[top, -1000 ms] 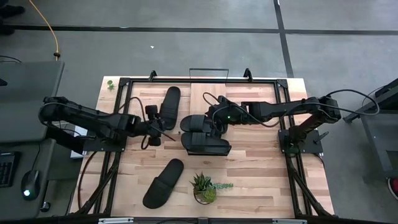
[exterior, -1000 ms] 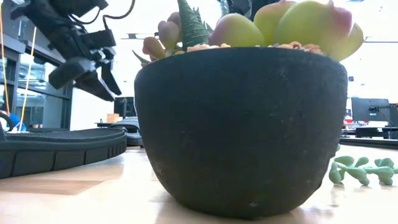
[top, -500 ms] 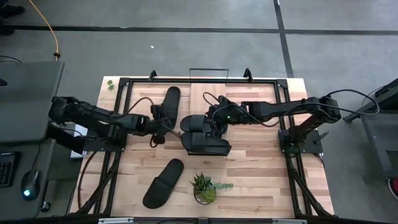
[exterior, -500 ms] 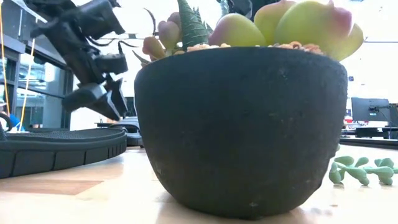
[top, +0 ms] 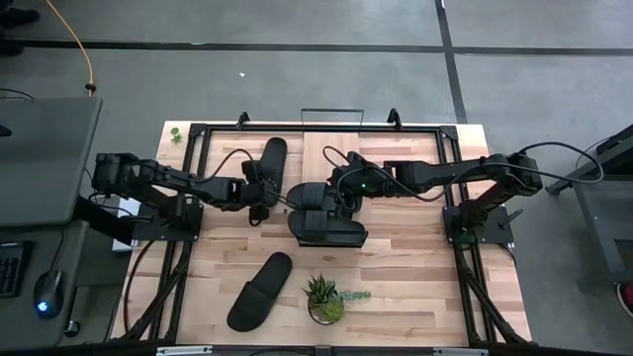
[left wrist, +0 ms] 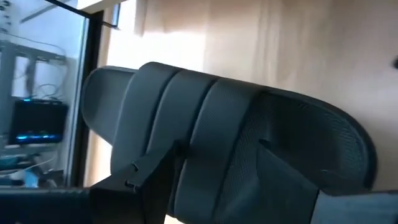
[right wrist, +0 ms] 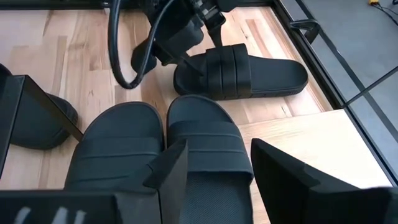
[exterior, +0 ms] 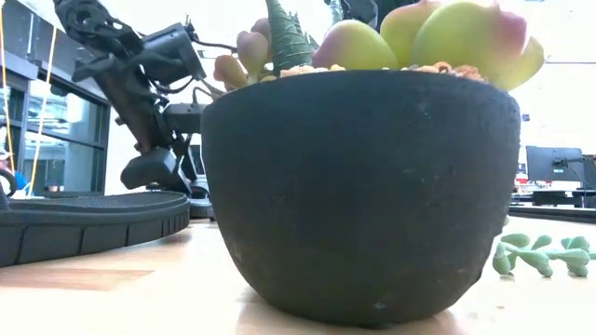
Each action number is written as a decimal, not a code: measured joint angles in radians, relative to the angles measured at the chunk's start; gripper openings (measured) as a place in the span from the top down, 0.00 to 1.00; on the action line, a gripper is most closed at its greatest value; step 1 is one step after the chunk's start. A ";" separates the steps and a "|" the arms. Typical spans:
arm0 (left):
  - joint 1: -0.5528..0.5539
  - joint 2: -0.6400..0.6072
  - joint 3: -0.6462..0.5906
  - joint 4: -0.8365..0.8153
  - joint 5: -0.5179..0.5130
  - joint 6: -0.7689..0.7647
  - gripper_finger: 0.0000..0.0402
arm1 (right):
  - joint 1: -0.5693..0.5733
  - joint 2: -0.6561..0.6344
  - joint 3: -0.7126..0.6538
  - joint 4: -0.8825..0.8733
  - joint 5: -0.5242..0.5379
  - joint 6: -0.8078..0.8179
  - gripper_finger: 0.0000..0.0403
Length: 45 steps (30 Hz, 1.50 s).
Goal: Pick and place slides into the shelf
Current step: Put the top black slide on the shelf
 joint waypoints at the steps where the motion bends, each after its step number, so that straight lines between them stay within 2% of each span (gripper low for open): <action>1: 0.000 0.010 0.000 0.006 -0.012 0.001 0.49 | 0.000 0.000 0.000 0.000 0.000 0.000 0.58; 9: 0.000 0.088 0.000 0.061 -0.156 0.026 0.49 | 0.000 0.000 0.000 -0.002 0.000 0.001 0.58; 15: 0.000 0.117 0.000 0.075 -0.198 0.035 0.54 | 0.000 0.000 0.000 -0.003 -0.004 0.000 0.58; 18: 0.000 0.117 0.000 0.076 -0.210 0.054 0.62 | 0.000 0.000 0.000 -0.004 -0.004 0.000 0.58; 26: 0.000 0.117 0.000 0.075 -0.220 0.060 0.93 | 0.000 0.000 0.000 -0.006 -0.004 0.001 0.58; 28: 0.000 0.117 0.000 0.074 -0.231 0.060 0.98 | 0.000 0.000 0.000 -0.006 -0.004 0.001 0.58; 33: -0.001 0.117 0.000 0.068 -0.278 0.060 0.94 | 0.000 0.000 0.000 -0.007 -0.004 0.001 0.58; 38: 0.000 0.117 0.000 0.045 -0.301 0.060 0.99 | 0.000 0.000 0.000 -0.014 -0.004 0.001 0.58; 45: -0.008 0.099 0.000 0.007 -0.380 0.050 0.98 | 0.000 0.000 -0.001 -0.022 -0.004 0.017 0.58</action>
